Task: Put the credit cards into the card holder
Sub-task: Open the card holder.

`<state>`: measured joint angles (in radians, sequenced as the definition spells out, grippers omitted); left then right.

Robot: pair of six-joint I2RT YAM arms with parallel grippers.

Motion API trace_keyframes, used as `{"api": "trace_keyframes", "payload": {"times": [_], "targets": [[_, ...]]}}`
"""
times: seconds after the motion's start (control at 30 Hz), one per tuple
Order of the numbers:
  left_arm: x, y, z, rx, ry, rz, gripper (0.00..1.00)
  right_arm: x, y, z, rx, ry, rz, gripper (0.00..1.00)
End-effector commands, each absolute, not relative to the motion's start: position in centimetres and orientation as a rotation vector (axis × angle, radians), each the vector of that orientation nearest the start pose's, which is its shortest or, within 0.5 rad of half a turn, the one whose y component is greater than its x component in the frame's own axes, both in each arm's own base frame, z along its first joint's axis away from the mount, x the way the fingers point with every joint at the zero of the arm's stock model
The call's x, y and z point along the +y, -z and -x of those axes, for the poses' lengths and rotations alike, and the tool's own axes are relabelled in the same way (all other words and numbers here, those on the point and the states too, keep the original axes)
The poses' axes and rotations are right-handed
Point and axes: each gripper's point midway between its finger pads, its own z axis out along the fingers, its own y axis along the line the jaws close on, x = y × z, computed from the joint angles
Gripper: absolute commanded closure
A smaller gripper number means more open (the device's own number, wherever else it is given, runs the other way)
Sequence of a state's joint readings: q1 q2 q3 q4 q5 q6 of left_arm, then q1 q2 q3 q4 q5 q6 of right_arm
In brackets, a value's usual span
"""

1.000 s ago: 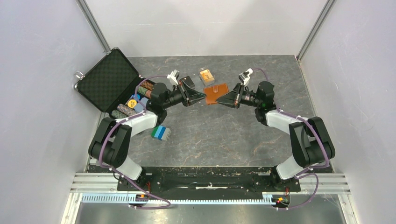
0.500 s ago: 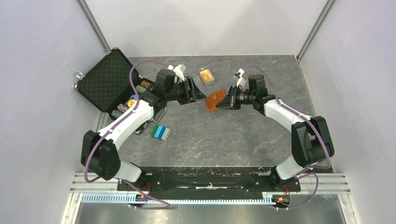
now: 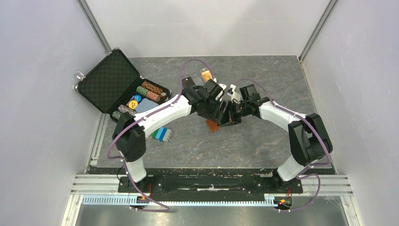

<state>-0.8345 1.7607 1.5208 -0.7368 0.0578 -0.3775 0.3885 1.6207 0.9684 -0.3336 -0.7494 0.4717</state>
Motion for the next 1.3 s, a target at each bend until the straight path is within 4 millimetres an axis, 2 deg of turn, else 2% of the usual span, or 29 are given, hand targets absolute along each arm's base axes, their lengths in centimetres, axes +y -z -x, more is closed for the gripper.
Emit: {"api": "trace_keyframes", "payload": {"times": [0.0, 0.07, 0.17, 0.2, 0.4, 0.6, 0.7, 0.8, 0.93, 1.1, 1.27], "targets": [[-32.1, -13.9, -27.8, 2.554, 0.323, -0.703, 0.27, 25.3, -10.8, -26.4, 2.612, -1.286, 0.252, 1.0], [-32.4, -13.5, -27.9, 2.552, 0.332, -0.699, 0.29, 25.4, -10.7, -26.1, 2.617, -1.298, 0.258, 1.0], [-32.8, -13.0, -28.3, 2.55, 0.337, -0.694, 0.42, 25.6, -10.7, -25.8, 2.617, -1.306, 0.272, 1.0], [-32.9, -12.9, -28.4, 2.551, 0.332, -0.691, 0.43, 25.6, -10.7, -25.8, 2.62, -1.308, 0.272, 1.0], [-33.4, -12.5, -29.2, 2.539, 0.322, -0.693, 0.43, 25.8, -10.7, -25.4, 2.621, -1.327, 0.284, 1.0], [-33.6, -11.2, -29.7, 2.551, 0.297, -0.703, 0.43, 26.0, -11.0, -25.3, 2.616, -1.349, 0.296, 1.0], [-33.5, -10.8, -30.2, 2.558, 0.281, -0.674, 0.48, 26.0, -11.0, -25.0, 2.621, -1.359, 0.299, 1.0], [-33.0, -10.4, -31.0, 2.583, 0.276, -0.61, 0.54, 26.1, -10.8, -24.7, 2.631, -1.372, 0.303, 1.0], [-31.3, -9.9, -32.7, 2.612, 0.251, -0.495, 0.62, 26.1, -10.6, -24.2, 2.645, -1.378, 0.312, 1.0], [-29.5, -9.3, -34.5, 2.639, 0.263, -0.379, 0.64, 26.3, -10.4, -23.7, 2.664, -1.384, 0.34, 1.0], [-28.4, -9.4, -35.8, 2.648, 0.35, -0.279, 0.64, 26.4, -10.2, -23.3, 2.682, -1.386, 0.367, 1.0]]}}
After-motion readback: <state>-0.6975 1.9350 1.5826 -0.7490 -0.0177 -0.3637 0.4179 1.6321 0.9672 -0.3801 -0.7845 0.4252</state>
